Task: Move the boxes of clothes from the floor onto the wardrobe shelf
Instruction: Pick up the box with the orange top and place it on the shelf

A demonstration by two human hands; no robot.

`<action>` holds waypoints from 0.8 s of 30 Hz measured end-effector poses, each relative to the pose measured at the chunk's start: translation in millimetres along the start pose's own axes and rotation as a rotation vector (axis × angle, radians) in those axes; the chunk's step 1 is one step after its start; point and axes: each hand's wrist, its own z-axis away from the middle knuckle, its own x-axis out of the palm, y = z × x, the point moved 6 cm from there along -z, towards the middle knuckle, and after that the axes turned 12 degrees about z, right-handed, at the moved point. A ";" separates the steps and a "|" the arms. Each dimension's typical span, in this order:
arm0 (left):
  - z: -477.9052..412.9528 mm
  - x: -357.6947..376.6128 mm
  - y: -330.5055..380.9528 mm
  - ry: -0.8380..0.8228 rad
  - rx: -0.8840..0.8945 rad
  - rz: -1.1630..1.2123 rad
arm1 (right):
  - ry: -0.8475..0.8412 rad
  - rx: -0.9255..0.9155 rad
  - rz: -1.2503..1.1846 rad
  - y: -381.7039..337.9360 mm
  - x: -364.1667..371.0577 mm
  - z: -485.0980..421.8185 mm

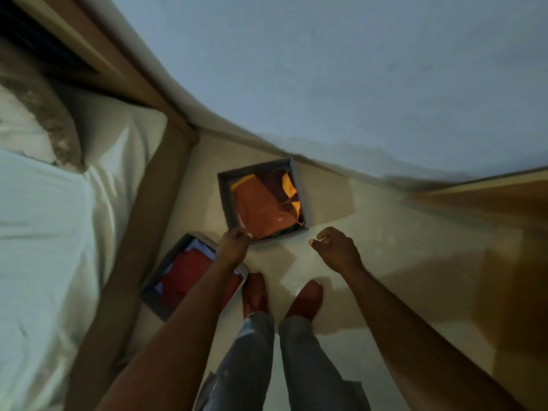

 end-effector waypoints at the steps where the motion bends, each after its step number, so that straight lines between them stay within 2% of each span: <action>1: -20.6 -0.6 -9.1 0.028 -0.011 0.012 | -0.002 0.003 0.027 2.7 12.9 -22.4; 6: -121.2 -4.5 -58.1 0.128 -0.040 -0.039 | 0.082 0.014 0.164 9.5 73.9 -132.8; 9: -167.4 -5.6 -88.2 0.184 -0.078 -0.051 | 0.138 0.166 0.121 16.5 102.2 -178.7; 12: -205.8 -2.5 -111.6 0.194 -0.103 -0.063 | 0.012 0.403 -0.148 39.2 138.5 -207.6; 15: -225.1 -3.0 -124.8 0.235 -0.120 -0.106 | -0.252 0.507 -0.461 46.0 178.2 -211.8; 17: -231.0 3.0 -131.6 0.231 -0.103 -0.163 | -0.298 0.553 -0.522 52.1 186.1 -216.7; 19: -229.1 13.7 -138.3 0.225 -0.108 -0.196 | -0.218 0.590 -0.442 65.4 176.6 -223.3; 21: -220.6 35.9 -150.6 0.133 -0.199 -0.110 | 0.007 0.567 -0.233 80.9 152.2 -233.1; 23: -201.6 78.8 -164.4 -0.141 -0.341 0.033 | 0.233 0.492 -0.209 91.8 133.7 -228.0; 24: -188.4 100.3 -165.7 -0.287 -0.384 0.053 | 0.281 0.504 -0.234 97.5 131.7 -222.5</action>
